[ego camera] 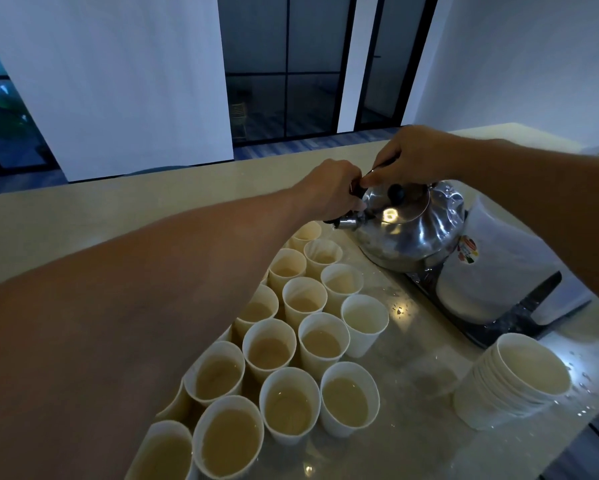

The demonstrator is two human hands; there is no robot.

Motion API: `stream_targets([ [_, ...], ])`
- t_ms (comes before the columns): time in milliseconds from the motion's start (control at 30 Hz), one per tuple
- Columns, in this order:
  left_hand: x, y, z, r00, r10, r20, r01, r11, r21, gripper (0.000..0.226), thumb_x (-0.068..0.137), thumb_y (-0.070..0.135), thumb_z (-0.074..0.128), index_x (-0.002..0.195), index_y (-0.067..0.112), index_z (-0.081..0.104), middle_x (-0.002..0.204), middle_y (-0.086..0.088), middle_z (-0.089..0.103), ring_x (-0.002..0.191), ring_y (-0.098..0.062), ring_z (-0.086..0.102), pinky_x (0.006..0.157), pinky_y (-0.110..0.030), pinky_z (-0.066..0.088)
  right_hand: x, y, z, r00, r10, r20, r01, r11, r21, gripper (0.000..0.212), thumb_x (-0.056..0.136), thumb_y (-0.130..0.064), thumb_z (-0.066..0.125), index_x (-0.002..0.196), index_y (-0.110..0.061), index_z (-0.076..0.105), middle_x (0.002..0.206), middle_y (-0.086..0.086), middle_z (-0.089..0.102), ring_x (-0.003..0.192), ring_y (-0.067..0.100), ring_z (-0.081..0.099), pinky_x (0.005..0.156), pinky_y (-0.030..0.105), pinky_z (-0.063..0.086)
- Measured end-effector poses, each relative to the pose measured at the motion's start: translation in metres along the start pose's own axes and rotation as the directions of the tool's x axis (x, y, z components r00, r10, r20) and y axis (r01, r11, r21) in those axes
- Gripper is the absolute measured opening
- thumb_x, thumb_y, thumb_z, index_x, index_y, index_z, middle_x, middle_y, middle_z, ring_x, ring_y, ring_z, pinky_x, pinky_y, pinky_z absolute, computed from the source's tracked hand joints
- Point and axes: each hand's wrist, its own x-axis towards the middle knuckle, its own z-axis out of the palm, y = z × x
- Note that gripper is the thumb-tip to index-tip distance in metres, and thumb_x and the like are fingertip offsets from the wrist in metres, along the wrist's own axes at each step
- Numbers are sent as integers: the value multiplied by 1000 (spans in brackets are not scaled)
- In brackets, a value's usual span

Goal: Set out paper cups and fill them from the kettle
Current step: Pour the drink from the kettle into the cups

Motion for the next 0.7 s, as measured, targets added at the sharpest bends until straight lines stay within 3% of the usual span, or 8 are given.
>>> stream_targets([
  [167, -4, 10, -7, 998, 40, -52, -38, 999, 33, 22, 89, 35, 70, 98, 15, 64, 86, 3, 56, 81, -19, 55, 68, -30, 43, -13, 2, -7, 999, 13, -40, -8, 992, 129, 30, 80, -53, 72, 90, -26, 79, 85, -1, 73, 83, 16, 64, 76, 31, 49],
  [333, -16, 24, -20, 993, 78, -85, -71, 994, 82, 15, 89, 33, 70, 93, 20, 62, 88, 4, 58, 78, -16, 54, 57, -23, 35, -33, -3, -14, 994, 43, -100, -26, 985, 172, 30, 78, -55, 74, 88, -28, 80, 82, -4, 73, 80, 14, 63, 71, 27, 48],
  [533, -35, 37, -25, 988, 84, -133, -73, 993, 90, 12, 90, 31, 69, 91, 22, 60, 85, 4, 59, 77, -18, 57, 69, -33, 49, -56, -14, -18, 989, 34, -141, -7, 983, 184, 20, 81, -50, 73, 73, -32, 73, 55, -20, 62, 62, 2, 57, 60, 21, 39],
  [600, -39, 41, -28, 988, 70, -140, -60, 996, 73, 11, 91, 29, 68, 94, 22, 61, 86, 4, 60, 80, -19, 58, 73, -34, 50, -60, -17, -19, 986, 35, -162, -5, 983, 185, 22, 81, -50, 74, 72, -30, 73, 50, -20, 59, 52, -2, 53, 56, 19, 36],
  [700, -44, 46, -33, 988, 50, -146, -43, 998, 55, 9, 92, 25, 68, 95, 22, 60, 90, 3, 60, 84, -20, 58, 75, -33, 49, -65, -22, -19, 978, 44, -202, -1, 978, 209, 26, 79, -51, 75, 73, -26, 74, 58, -10, 61, 55, 5, 50, 54, 22, 38],
])
